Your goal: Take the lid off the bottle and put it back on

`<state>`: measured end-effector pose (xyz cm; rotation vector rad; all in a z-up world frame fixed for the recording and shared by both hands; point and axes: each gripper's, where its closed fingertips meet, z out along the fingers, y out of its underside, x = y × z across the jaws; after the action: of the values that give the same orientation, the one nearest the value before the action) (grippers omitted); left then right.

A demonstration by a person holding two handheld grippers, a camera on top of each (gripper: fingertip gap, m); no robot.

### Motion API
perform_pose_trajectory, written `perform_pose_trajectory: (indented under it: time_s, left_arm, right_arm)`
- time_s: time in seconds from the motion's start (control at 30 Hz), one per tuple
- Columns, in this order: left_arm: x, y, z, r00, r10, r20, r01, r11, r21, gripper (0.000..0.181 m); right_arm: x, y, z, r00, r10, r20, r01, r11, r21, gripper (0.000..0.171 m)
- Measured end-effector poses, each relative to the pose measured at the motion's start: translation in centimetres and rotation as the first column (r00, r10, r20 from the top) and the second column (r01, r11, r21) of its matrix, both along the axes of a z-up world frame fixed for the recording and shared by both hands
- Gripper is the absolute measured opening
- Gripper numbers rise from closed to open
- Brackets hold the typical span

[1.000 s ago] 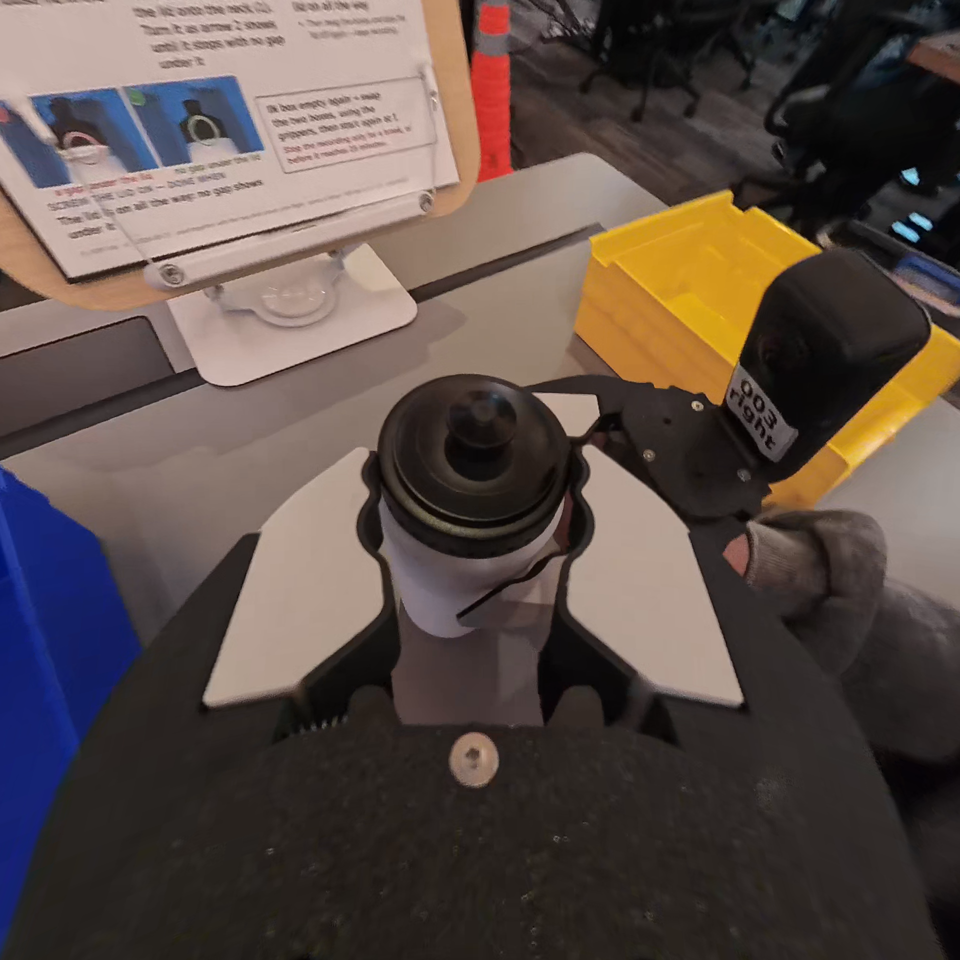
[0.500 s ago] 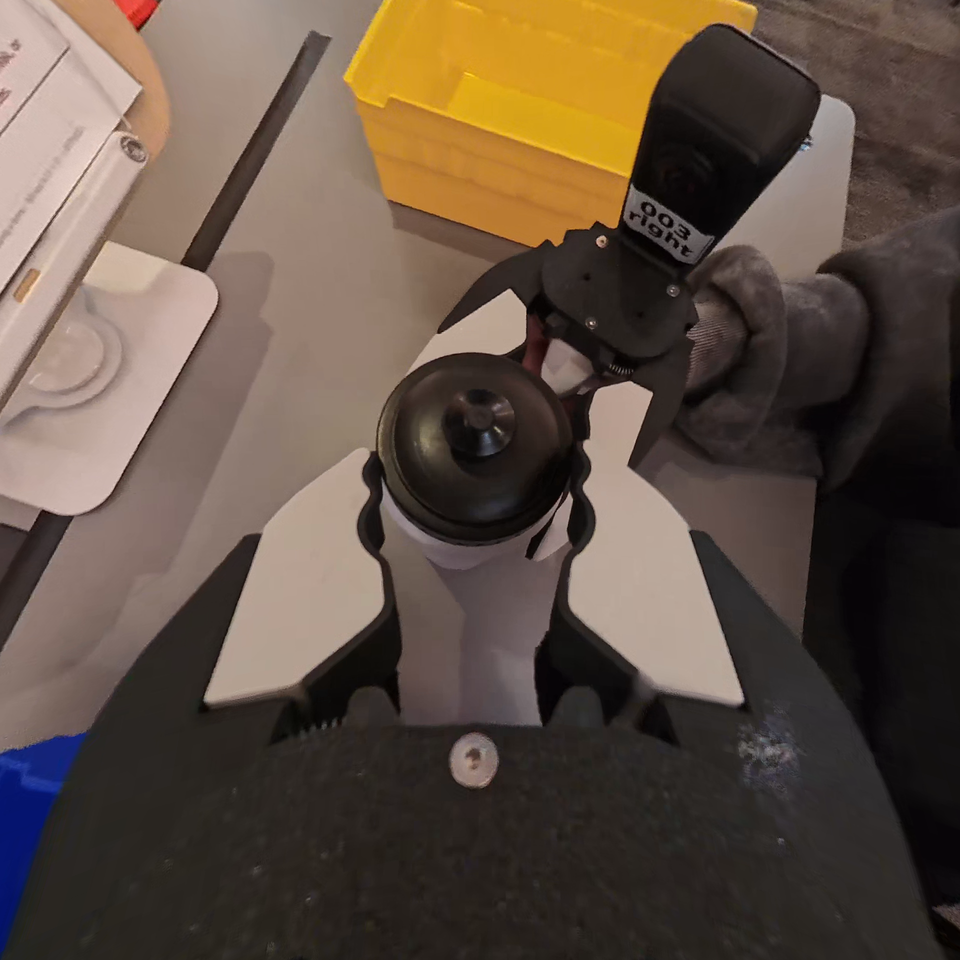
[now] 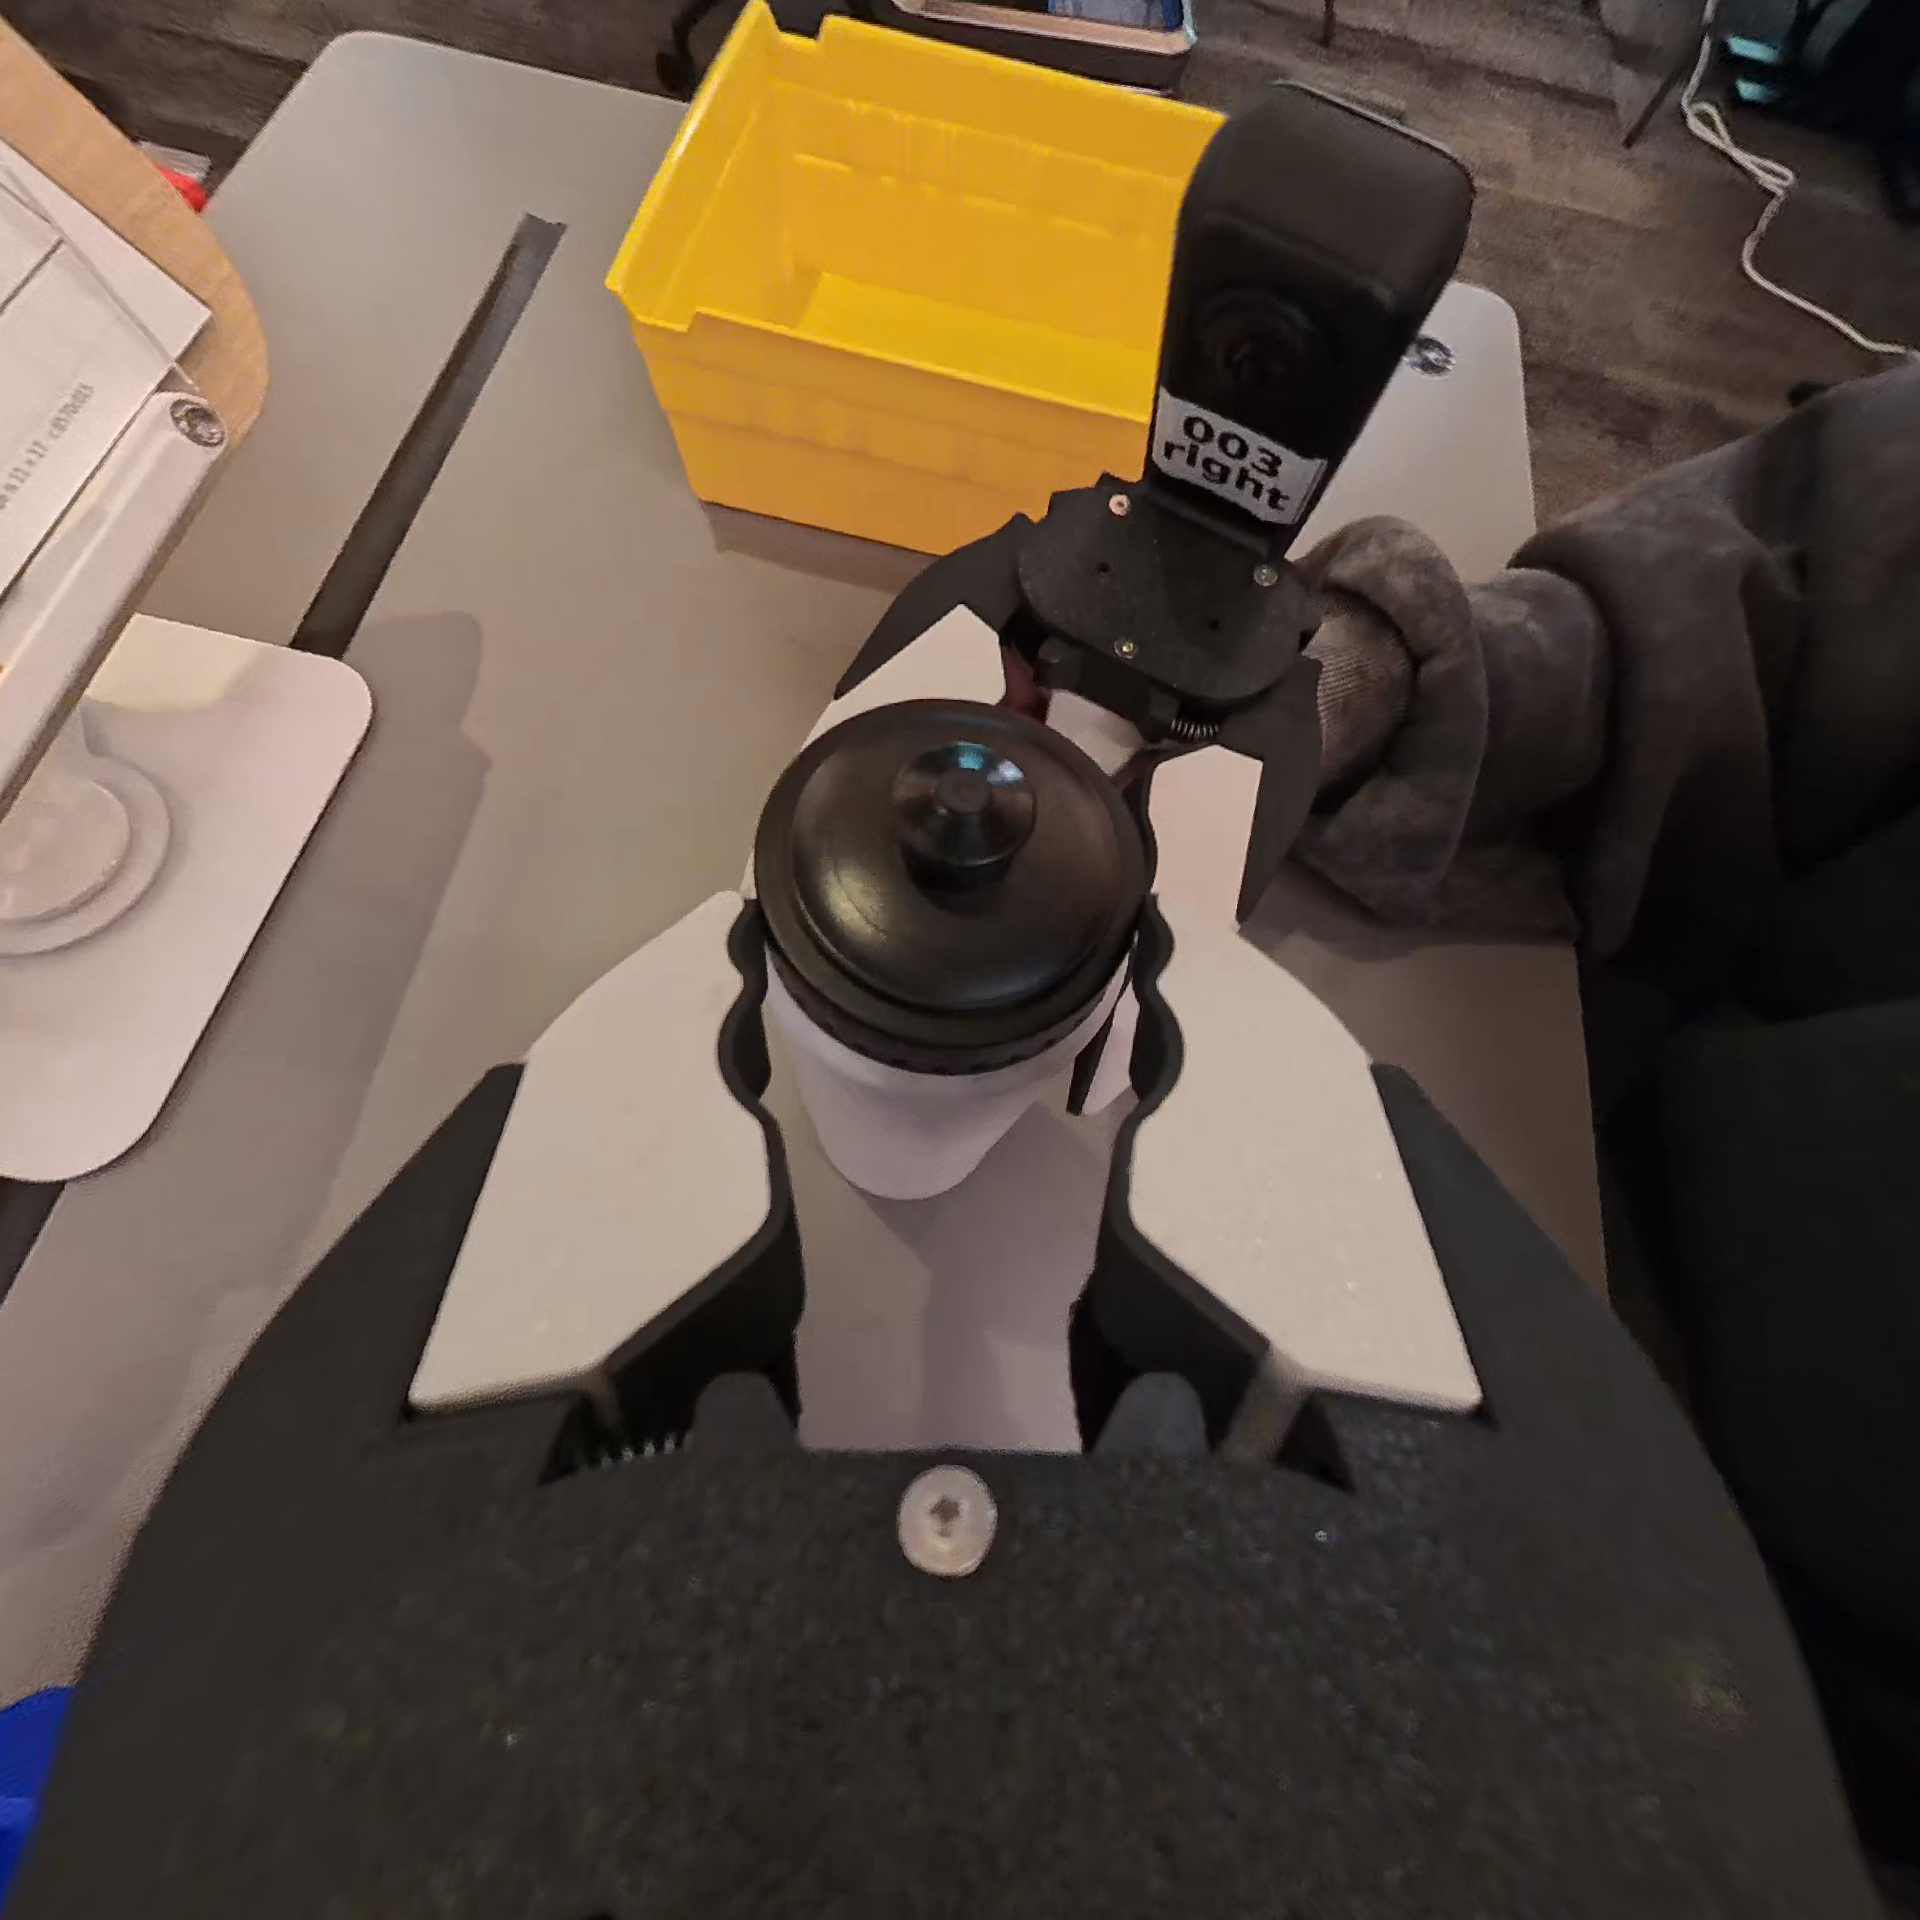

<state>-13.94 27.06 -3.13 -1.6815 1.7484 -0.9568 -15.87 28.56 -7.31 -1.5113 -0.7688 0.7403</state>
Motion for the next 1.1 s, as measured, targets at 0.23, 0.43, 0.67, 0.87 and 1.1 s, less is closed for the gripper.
perform_pose_trajectory:
  time_s: [0.23,0.43,0.67,0.87,1.1]
  left_arm:
    - [1.6,0.0,-0.7,0.958,0.287,-0.007,-0.287,0.958,0.023,0.095]
    - [1.4,0.8,-1.2,0.921,0.376,-0.099,-0.368,0.925,0.093,0.077]
    - [1.1,0.4,-1.4,0.946,0.289,-0.149,-0.274,0.955,0.113,0.078]
    - [1.2,0.3,-1.4,0.96,0.228,-0.164,-0.213,0.971,0.108,0.078]
    - [1.0,0.1,-1.5,0.969,0.174,-0.177,-0.158,0.982,0.104,0.078]
  right_arm:
    - [-0.3,0.2,-0.1,0.998,-0.054,0.045,0.053,0.998,0.012,0.084]
    - [-0.4,0.0,-0.1,0.999,-0.037,0.038,0.037,0.999,0.022,0.084]
    - [-0.4,-0.1,-0.1,0.997,-0.044,0.055,0.043,0.999,0.022,0.084]
    - [-0.2,-0.1,-0.2,0.998,-0.028,0.054,0.027,0.999,0.017,0.083]
    - [-0.2,-0.3,-0.2,0.999,-0.004,0.047,0.004,1.0,0.01,0.082]
